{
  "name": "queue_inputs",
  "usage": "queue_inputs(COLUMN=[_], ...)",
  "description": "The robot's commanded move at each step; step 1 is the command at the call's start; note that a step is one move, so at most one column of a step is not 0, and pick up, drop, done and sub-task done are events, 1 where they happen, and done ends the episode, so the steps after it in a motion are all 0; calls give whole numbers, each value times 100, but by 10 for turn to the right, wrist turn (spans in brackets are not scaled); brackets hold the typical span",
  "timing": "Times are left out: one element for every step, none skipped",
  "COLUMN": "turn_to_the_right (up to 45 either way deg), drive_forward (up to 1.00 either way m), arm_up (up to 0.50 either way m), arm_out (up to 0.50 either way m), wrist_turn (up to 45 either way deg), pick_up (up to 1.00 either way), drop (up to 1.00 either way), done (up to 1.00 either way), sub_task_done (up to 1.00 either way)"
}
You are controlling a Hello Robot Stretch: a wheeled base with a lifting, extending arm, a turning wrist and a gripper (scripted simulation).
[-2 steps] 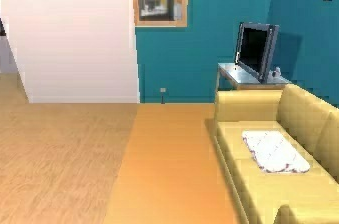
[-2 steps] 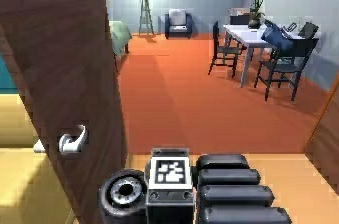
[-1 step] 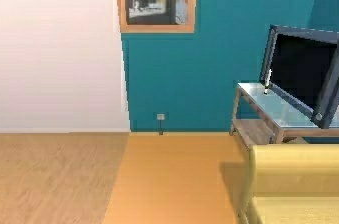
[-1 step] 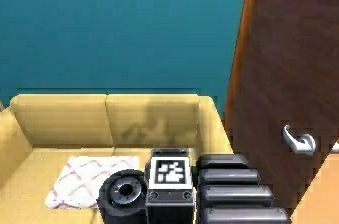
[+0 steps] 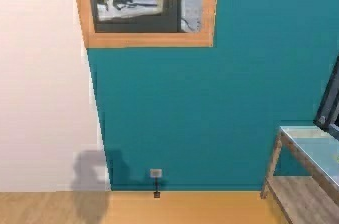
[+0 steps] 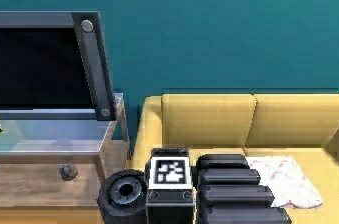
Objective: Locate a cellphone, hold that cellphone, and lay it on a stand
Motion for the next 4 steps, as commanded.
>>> queue_inputs(turn_to_the_right=[0, 450, 360, -450], drive_forward=[70, 0, 0, 0], arm_up=[0, 0, 0, 0], arm_out=[0, 0, 0, 0], wrist_turn=[0, 0, 0, 0], pick_up=[0, 0, 0, 0], drop=[0, 0, 0, 0], done=[0, 0, 0, 0], sub_task_done=[0, 0, 0, 0])
